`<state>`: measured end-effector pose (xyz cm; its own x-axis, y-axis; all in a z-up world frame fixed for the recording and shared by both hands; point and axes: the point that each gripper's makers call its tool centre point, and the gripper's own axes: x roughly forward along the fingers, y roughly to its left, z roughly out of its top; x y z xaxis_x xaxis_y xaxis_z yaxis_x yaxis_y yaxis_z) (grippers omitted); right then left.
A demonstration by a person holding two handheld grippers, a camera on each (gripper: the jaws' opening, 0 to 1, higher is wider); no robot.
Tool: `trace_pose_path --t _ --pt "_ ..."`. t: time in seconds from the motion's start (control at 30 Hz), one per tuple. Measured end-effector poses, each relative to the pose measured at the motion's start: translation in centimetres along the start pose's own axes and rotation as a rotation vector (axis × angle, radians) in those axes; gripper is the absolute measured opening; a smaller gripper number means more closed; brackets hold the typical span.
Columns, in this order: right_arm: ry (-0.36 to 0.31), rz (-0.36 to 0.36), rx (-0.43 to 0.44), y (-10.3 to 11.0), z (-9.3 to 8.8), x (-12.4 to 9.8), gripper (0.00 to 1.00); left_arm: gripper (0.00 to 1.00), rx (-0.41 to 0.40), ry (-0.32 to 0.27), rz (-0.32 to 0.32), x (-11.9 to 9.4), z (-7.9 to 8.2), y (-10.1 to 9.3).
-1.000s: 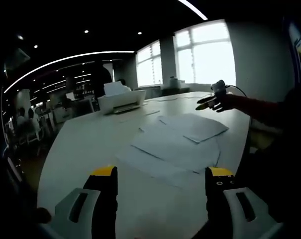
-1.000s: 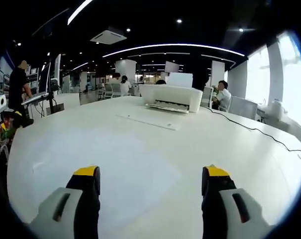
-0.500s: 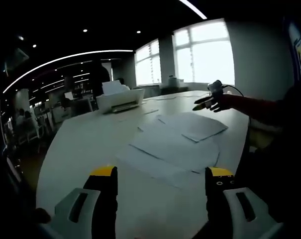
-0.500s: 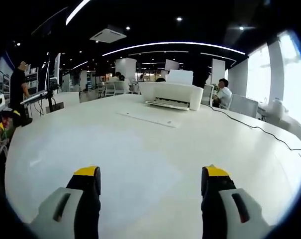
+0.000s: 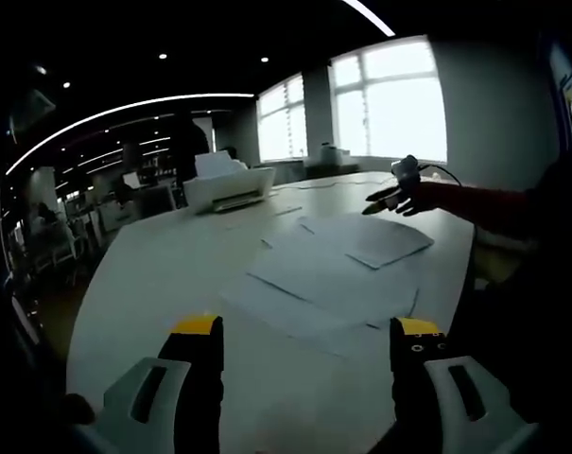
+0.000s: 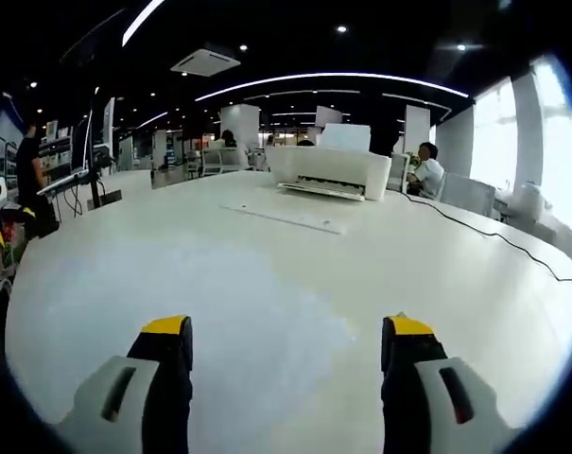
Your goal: Organize the stack of printing papers by aligning and flattening the scattered papers on the table
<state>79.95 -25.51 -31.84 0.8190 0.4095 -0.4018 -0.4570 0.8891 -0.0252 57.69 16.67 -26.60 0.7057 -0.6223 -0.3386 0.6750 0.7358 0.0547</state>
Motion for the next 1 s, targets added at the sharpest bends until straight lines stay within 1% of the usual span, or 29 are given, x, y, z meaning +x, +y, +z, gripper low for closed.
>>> trace_pose_path --t 0.13,0.33,0.67,1.0 --pt "-0.005 0.001 0.003 0.0 0.2 0.5 0.77 0.75 -0.002 -0.005 0.006 -0.1 0.1 0.2" --pt "-0.005 0.000 0.004 -0.2 0.2 1.0 0.77 0.75 -0.005 -0.001 0.007 -0.1 -0.1 0.3" --pt "-0.006 -0.004 0.007 -0.4 0.1 1.4 0.77 0.75 -0.005 -0.006 0.011 -0.3 0.1 0.5" --pt "0.007 -0.006 0.021 -0.6 -0.5 1.8 0.76 0.75 -0.006 -0.005 0.016 -0.4 0.1 0.7"
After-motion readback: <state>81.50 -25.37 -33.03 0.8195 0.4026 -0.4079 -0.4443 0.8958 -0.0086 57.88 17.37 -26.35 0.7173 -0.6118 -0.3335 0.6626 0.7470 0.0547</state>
